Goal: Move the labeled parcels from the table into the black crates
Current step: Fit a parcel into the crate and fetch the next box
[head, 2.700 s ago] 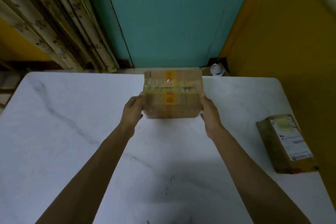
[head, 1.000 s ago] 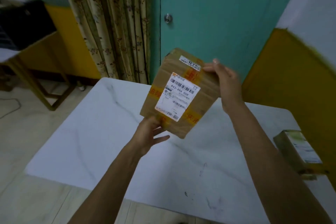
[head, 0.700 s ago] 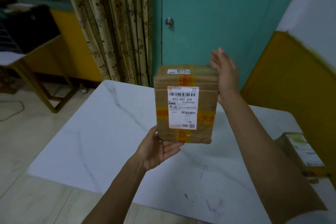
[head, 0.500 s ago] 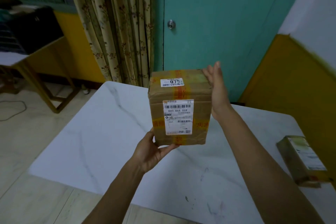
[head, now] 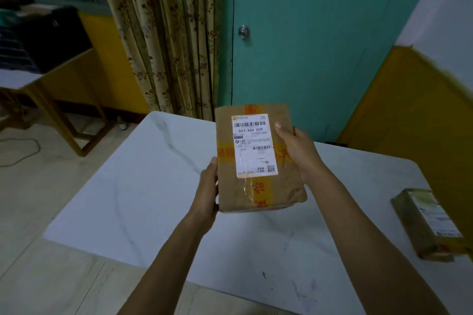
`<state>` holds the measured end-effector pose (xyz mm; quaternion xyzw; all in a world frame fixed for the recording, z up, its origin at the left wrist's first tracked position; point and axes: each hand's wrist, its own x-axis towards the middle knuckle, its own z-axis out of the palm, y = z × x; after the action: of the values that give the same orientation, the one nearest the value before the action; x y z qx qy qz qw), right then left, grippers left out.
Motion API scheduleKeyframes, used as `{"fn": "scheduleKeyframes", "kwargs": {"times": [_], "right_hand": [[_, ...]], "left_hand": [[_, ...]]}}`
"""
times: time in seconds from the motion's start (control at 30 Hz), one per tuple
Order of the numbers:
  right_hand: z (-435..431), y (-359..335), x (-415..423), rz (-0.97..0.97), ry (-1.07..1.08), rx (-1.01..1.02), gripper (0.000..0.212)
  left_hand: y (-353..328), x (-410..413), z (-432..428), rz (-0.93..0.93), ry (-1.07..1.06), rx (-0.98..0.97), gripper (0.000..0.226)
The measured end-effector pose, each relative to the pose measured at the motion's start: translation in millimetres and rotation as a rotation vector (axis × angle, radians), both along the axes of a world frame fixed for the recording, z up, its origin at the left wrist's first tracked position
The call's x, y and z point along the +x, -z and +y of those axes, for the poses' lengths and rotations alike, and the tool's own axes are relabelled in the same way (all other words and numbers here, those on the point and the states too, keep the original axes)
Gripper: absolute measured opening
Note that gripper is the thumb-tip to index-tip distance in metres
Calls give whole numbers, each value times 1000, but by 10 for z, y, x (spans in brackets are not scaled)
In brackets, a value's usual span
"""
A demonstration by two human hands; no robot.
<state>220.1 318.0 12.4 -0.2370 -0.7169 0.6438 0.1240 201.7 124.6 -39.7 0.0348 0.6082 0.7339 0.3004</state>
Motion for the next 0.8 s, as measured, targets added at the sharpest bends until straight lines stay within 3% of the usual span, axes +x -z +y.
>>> {"fn": "scheduleKeyframes", "kwargs": {"times": [0.1, 0.17, 0.3, 0.47, 0.53, 0.67, 0.8], "right_hand": [[38, 42, 2, -66, 64, -49, 40], [26, 16, 20, -78, 78, -97, 45], [-111, -3, 90, -4, -134, -228, 52], [-221, 73, 182, -19, -146, -158, 75], [-223, 120, 205, -18, -125, -162, 73], [-150, 285, 276, 108, -121, -220, 25], [-40, 402, 399, 178, -174, -231, 25]], "left_hand": [[-19, -73, -88, 11, 68, -98, 80], [-20, -93, -129, -30, 76, -102, 78], [-78, -207, -122, -293, -113, 8, 61], [-166, -310, -161, -422, -172, 15, 76], [-177, -282, -130, -343, -169, -27, 81], [-194, -180, -120, -46, -153, -25, 58], [-219, -144, -218, 156, -107, -29, 50]]}}
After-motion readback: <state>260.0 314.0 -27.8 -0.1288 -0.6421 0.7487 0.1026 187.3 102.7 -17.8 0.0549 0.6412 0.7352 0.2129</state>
